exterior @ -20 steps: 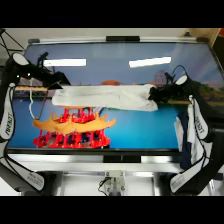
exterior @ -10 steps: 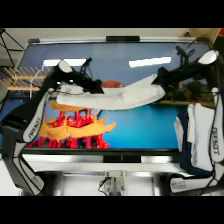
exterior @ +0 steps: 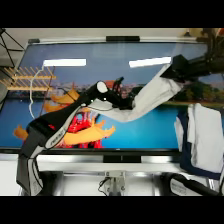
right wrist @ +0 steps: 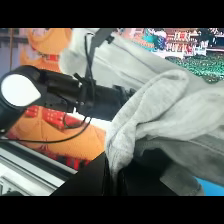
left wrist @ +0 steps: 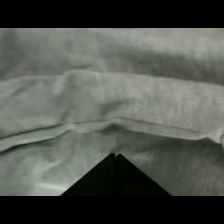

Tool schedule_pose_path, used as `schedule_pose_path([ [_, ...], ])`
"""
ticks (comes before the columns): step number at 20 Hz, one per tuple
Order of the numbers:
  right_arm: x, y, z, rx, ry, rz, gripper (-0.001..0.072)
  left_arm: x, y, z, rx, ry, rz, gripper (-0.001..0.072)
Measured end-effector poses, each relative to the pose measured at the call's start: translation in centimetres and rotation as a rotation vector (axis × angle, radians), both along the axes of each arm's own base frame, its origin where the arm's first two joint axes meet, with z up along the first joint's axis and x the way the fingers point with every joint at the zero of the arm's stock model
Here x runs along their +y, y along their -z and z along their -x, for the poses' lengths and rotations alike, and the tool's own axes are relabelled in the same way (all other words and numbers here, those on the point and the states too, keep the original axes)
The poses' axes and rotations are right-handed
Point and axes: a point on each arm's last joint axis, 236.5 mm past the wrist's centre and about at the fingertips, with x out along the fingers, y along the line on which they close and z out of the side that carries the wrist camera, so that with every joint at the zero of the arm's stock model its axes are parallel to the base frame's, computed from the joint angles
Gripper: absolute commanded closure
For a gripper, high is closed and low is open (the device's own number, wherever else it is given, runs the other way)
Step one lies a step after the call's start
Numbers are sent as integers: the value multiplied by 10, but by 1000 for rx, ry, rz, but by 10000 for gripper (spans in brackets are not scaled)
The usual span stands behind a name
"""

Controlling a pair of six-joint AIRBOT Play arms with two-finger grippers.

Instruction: Fold the shirts.

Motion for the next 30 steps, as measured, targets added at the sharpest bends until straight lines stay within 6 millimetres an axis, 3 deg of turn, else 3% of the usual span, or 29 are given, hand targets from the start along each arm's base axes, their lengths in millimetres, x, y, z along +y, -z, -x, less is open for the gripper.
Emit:
schedule_pose_path([
  [2, 10, -6, -5, -25, 6, -20, 642, 10, -14, -11, -21, -15, 13, 671],
  [5, 40, 0, -25, -57, -8, -52, 642, 70, -44, -49, -124, -56, -63, 671],
  [8, 91, 27, -46, -50, -58, -80, 642, 178, -90, -96, -237, -185, -200, 671],
  [11, 156, 78, -67, -17, -99, -102, 641, 289, -150, -116, -314, -353, -284, 670],
  [12, 180, 98, -71, 0, -108, -119, 605, 322, -170, -117, -338, -408, -306, 670],
  [13, 203, 116, -75, 17, -110, -140, 314, 351, -190, -115, -364, -463, -322, 670],
  [14, 224, 132, -78, 33, -106, -170, 85, 373, -206, -112, -382, -503, -331, 670],
  [16, 262, 161, -80, 69, -95, -240, 85, 410, -227, -103, -402, -568, -357, 670],
  [18, 277, 176, -83, 96, -79, -290, 85, 431, -234, -94, -395, -597, -377, 670],
  [20, 271, 183, -83, 120, -91, -290, 85, 441, -238, -87, -393, -601, -392, 670],
  [22, 240, 188, -81, 137, -119, -211, 85, 448, -238, -83, -393, -597, -406, 670],
  [27, 82, 239, -50, 368, -126, 204, 85, 453, -239, -79, -409, -572, -425, 670],
  [28, 59, 249, -40, 434, -103, 232, 75, 455, -239, -79, -412, -569, -431, 670],
  [30, 46, 264, -20, 534, -82, 200, 74, 455, -238, -79, -415, -563, -436, 670],
])
